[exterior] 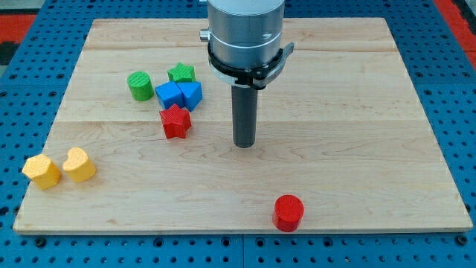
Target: Push the red star near to the right side of the yellow heart
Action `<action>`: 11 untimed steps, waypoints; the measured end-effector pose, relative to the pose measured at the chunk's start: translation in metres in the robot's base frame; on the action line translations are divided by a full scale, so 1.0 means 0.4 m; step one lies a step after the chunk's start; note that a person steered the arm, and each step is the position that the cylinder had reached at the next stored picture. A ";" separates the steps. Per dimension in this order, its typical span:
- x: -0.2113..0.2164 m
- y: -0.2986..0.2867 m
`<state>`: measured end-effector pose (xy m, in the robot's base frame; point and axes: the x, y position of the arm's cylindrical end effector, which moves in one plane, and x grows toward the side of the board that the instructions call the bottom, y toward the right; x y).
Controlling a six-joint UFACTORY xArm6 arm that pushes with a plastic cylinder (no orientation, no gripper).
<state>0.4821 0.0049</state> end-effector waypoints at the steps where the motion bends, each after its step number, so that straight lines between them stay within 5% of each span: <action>1: -0.028 0.012; 4: -0.160 -0.169; 6: -0.033 -0.315; 11: 0.149 -0.385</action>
